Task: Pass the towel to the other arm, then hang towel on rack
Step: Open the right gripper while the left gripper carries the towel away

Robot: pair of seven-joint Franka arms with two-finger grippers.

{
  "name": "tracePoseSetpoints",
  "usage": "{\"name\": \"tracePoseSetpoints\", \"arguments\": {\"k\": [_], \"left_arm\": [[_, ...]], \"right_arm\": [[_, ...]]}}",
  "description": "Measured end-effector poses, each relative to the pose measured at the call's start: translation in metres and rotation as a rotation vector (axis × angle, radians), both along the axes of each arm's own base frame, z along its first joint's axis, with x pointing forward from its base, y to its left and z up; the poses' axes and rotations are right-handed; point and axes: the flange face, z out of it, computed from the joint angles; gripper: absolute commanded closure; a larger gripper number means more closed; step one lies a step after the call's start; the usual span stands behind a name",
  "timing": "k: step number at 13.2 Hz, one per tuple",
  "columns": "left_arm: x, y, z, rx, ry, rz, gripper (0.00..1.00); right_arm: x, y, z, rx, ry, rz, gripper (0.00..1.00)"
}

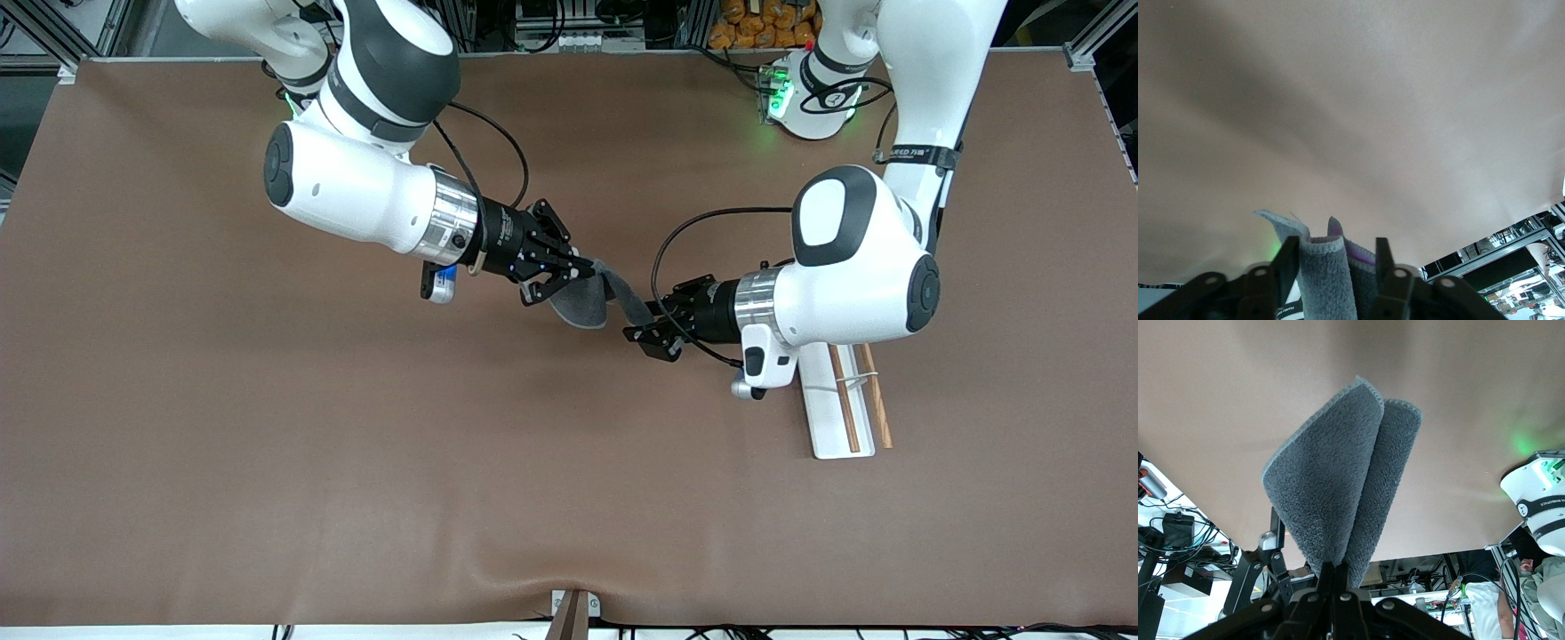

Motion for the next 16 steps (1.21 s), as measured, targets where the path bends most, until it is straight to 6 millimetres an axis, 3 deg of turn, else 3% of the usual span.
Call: {"name": "tracePoseSetpoints", "arguments": {"k": [5,6,7,11,16], "left_arm": [[0.005,0.009,0.001,0.002,-0.004,0.015,1.0],[0.008,0.015,0.002,0.001,-0.008,0.023,1.0],[0.012,0.021,0.003,-0.001,-0.015,0.028,1.0],[0.029,0.074,-0.002,0.134,-0.132,-0.085,1.0],[0.034,0.128,0.004,0.273,-0.364,-0.504,1.0]], "right_arm": [[0.0,0.0,0.0,0.0,0.0,0.0,1.0],[0.0,0.0,0.0,0.0,0.0,0.0,0.74],[0.0,0.0,-0.001,-0.001,0.001,0.0,0.01],[0.0,0.0,0.0,0.0,0.001,-0.001,0.0],[0.006,-0.009,0.006,-0.023,-0.025,0.009,0.0]]}}
